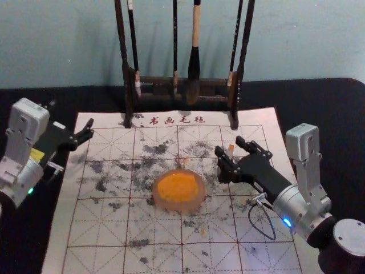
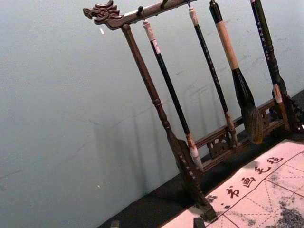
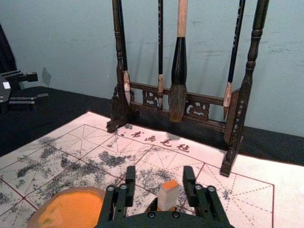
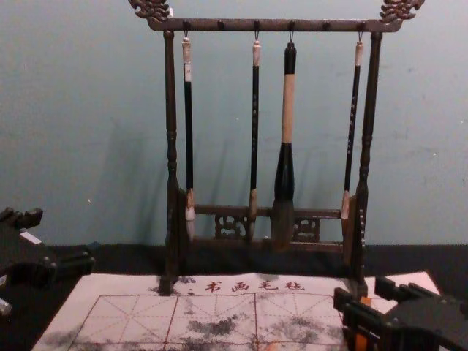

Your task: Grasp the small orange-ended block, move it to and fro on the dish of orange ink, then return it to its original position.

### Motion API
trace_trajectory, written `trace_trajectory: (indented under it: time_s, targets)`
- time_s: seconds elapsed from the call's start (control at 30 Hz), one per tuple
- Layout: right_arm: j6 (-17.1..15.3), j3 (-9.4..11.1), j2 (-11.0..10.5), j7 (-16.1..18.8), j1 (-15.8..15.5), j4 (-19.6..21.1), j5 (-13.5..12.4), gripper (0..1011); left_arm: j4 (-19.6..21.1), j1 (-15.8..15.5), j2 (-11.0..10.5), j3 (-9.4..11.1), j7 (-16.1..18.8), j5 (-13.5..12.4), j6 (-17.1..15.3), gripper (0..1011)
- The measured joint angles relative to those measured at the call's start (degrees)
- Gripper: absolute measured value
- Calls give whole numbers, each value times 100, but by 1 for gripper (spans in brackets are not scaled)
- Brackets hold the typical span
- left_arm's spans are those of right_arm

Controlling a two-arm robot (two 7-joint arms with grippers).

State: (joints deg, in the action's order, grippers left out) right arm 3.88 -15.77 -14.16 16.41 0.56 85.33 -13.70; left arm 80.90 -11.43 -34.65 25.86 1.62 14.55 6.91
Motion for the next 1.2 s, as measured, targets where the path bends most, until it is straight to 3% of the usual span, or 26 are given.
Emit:
trace_trajectory:
  time_s: [0.37, 0.47, 0.63, 0.83, 1.03, 1.2]
  targets:
    - [-2, 0, 0, 0, 0, 0, -3, 947, 0, 0, 0, 0, 0, 0, 0, 1001]
    - [-2, 1, 0, 0, 0, 0, -4, 991, 0, 0, 0, 0, 0, 0, 0, 1001]
    - [3, 3, 0, 2, 0, 1, -5, 1003, 0, 0, 0, 0, 0, 0, 0, 1001]
    - [314, 137, 5, -72, -4, 237, 24, 1003, 0, 0, 0, 0, 0, 0, 0, 1001]
    - [455, 387, 54, -595, -19, 244, 473, 1003, 0, 0, 0, 0, 0, 0, 0, 1001]
    - [316, 518, 95, -958, 59, -153, 879, 1003, 0, 0, 0, 0, 0, 0, 0, 1001]
